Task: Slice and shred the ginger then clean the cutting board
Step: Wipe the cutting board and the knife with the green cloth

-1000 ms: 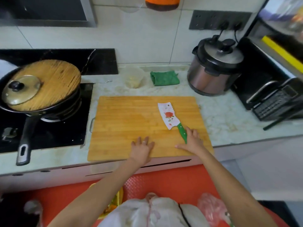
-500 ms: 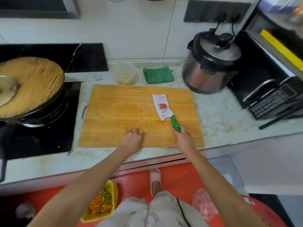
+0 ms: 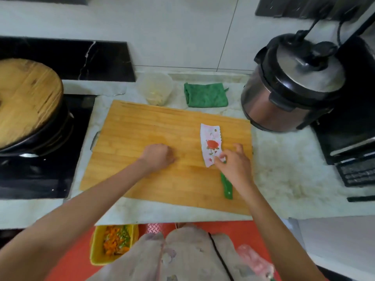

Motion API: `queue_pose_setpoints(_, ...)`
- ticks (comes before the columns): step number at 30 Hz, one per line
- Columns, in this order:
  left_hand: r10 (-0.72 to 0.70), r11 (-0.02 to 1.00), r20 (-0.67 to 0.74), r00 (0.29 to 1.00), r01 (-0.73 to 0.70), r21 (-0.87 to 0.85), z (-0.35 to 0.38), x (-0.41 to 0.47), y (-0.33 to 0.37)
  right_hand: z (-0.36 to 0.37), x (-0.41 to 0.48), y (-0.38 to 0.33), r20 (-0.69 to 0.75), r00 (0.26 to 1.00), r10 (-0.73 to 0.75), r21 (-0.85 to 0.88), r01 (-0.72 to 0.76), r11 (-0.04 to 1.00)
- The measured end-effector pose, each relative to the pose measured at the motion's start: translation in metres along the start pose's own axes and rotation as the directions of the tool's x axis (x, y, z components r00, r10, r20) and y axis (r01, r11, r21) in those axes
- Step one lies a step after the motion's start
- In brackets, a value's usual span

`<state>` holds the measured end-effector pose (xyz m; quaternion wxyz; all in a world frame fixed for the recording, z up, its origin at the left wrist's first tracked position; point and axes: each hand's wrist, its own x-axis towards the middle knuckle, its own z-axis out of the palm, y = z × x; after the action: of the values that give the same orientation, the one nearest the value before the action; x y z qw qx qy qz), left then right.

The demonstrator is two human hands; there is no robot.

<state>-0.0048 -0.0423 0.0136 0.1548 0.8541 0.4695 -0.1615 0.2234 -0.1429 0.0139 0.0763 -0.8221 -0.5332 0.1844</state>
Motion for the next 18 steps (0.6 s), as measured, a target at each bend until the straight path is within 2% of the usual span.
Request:
queue_pose_setpoints(2,-0.055,0.992,-0.046,0.997,0.050,-0.116,-0.014,0.039,-0.012,-0.008,0.053,-0.012,-0.075,0.996,-0.045,0.141,0.055,0.988)
queue_pose_setpoints(5,-0.105,0.989,-0.065,0.992,0.097,-0.115,-0.030,0.093,-0.026,-0.008,0.137,-0.021,0.013,0.991,-0.137,0.168,0.133,0.977)
queue_pose_setpoints(8,-0.145,0.987,-0.029,0.989,0.143,-0.073,-0.039,0.134,-0.037,0.000,0.199,-0.029,0.091,0.988,-0.124,0.099,0.115,0.988)
queue_pose_setpoints(11,-0.121,0.992,0.042,0.992,0.122,-0.011,-0.042,0.152,-0.050,0.009,0.235,-0.038,0.153,0.978,-0.142,-0.044,0.151,0.988)
queue_pose_setpoints(14,-0.085,0.990,0.001,0.996,0.084,0.116,-0.040,0.156,-0.055,0.019,0.253,-0.045,0.042,0.988,-0.149,-0.153,0.154,0.976)
queue_pose_setpoints(16,-0.094,0.983,-0.021,0.995,0.096,0.157,-0.037,0.155,-0.055,0.021,0.261,-0.051,-0.045,0.990,-0.134,-0.166,0.125,0.978)
queue_pose_setpoints(18,-0.111,0.978,-0.033,0.993,0.115,0.171,-0.034,0.150,-0.055,0.018,0.271,-0.057,-0.071,0.988,-0.139,-0.172,0.125,0.977)
